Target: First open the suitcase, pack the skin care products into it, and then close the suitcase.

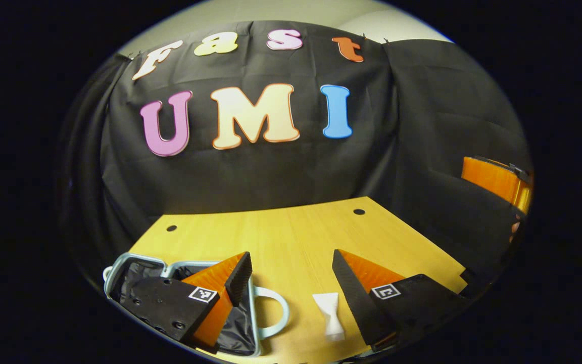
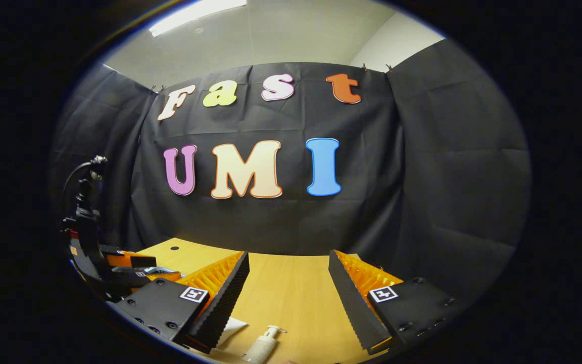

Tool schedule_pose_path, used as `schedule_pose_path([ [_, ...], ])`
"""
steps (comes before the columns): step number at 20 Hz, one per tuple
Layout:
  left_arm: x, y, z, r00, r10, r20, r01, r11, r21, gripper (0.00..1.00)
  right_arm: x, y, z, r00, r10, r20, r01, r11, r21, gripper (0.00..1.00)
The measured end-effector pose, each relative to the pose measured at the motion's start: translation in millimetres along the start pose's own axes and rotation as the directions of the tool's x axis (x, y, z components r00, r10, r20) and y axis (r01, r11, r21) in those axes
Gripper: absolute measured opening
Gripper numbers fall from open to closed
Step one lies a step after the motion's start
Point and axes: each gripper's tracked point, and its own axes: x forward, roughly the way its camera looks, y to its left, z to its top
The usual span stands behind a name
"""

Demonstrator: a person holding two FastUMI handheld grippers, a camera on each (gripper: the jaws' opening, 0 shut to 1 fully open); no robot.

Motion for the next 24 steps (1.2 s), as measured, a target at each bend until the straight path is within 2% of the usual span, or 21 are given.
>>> schedule_pose_path([
  [6,37.7,-38.6,-67.8,0.987,-0.061,-0.15,0.061,0.998,-0.007,0.95,-14.0,-38.0,-12.1,0.997,-0.071,-0.037,0.07,0.997,-0.01,1.0],
  [11,51.7,-65.9,-134.6,0.946,-0.111,-0.306,0.109,0.994,-0.025,0.95,-18.9,-50.6,-17.4,0.993,-0.098,-0.057,0.098,0.995,-0.017,1.0],
  [14,56.7,-68.9,-159.5,0.926,-0.119,-0.358,0.122,0.992,-0.015,0.95,-21.9,-55.7,-19.8,0.992,-0.112,-0.064,0.11,0.993,-0.03,1.0],
  [17,65.4,-74.4,-199.3,0.887,-0.124,-0.446,0.119,0.992,-0.038,0.92,-27.5,-63.5,-21.8,0.988,-0.136,-0.072,0.134,0.99,-0.04,1.0],
  [20,66.5,-76.4,-223.8,0.857,-0.127,-0.499,0.113,0.992,-0.058,0.77,-32.1,-68.8,-23.2,0.985,-0.157,-0.076,0.153,0.987,-0.051,1.0],
  [21,65.3,-75.2,-232.3,0.842,-0.126,-0.525,0.11,0.992,-0.061,0.65,-33.7,-70.6,-23.3,0.984,-0.162,-0.077,0.158,0.986,-0.053,1.0],
  [22,68.4,-74.0,-228.8,0.856,-0.123,-0.502,0.117,0.992,-0.042,0.55,-34.5,-71.5,-22.9,0.983,-0.167,-0.077,0.163,0.985,-0.054,1.0],
  [23,69.3,-74.4,-225.6,0.855,-0.138,-0.501,0.132,0.99,-0.047,0.41,-35.8,-71.6,-24.1,0.982,-0.17,-0.079,0.166,0.985,-0.055,1.0],
  [24,68.6,-77.1,-230.6,0.84,-0.154,-0.52,0.142,0.988,-0.064,0.3,-35.7,-71.4,-24.2,0.982,-0.172,-0.079,0.168,0.984,-0.054,1.0],
])
